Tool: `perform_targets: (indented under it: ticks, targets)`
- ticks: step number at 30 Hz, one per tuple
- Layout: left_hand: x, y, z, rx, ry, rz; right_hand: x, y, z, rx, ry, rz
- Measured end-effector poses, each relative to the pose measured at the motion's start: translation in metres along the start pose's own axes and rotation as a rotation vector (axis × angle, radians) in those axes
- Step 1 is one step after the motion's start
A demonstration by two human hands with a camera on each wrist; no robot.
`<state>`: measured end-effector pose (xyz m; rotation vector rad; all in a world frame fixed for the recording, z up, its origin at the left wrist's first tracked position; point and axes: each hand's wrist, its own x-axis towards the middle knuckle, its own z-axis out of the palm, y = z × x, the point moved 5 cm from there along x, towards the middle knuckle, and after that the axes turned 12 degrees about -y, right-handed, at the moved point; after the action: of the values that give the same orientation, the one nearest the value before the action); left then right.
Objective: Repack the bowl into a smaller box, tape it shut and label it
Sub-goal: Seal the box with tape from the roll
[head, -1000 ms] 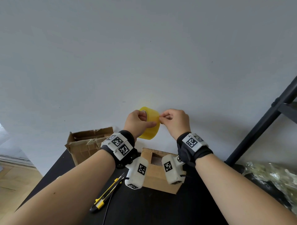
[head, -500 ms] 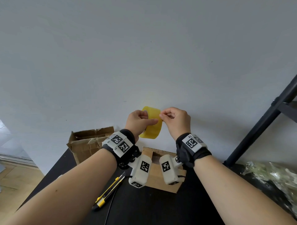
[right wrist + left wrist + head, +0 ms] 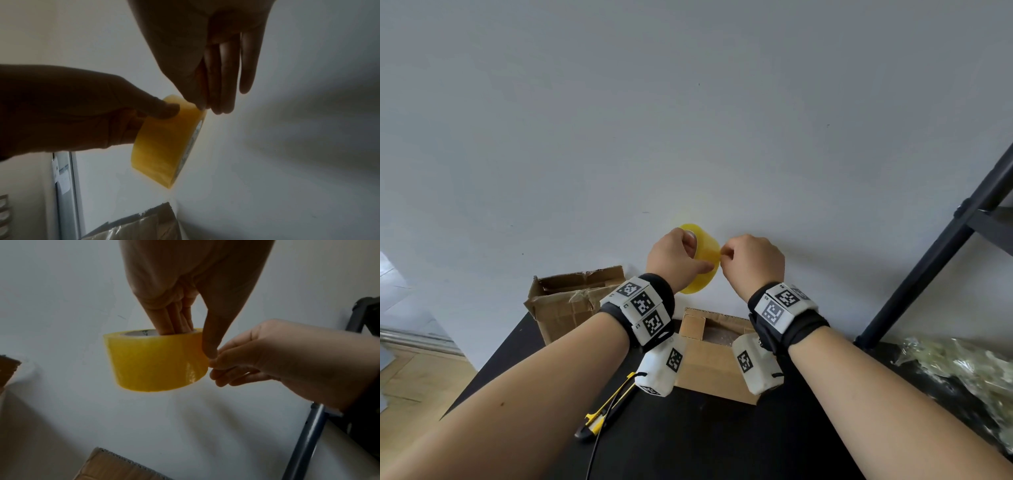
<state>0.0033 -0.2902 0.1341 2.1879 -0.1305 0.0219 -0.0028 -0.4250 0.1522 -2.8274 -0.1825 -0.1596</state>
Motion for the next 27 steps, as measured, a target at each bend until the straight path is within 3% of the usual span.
perform_targets:
  ticks: [11,15,18,27]
  targets:
    - [-0.008,0.003,0.002,0.115,-0.045,0.096,0.001,0.001,-0.005,-0.045,-0.078,0.031]
    - [-0.008,0.003,0.003,0.137,-0.056,0.121,0.001,-0.001,-0.004,0.150,-0.132,0.029]
    - [-0.007,0.000,0.003,0.085,-0.042,0.104,0.002,0.000,-0.010,0.320,-0.032,0.056]
    - [0.000,-0.005,-0.004,0.044,0.015,0.077,-0.002,-0.003,-0.003,0.068,-0.111,0.041]
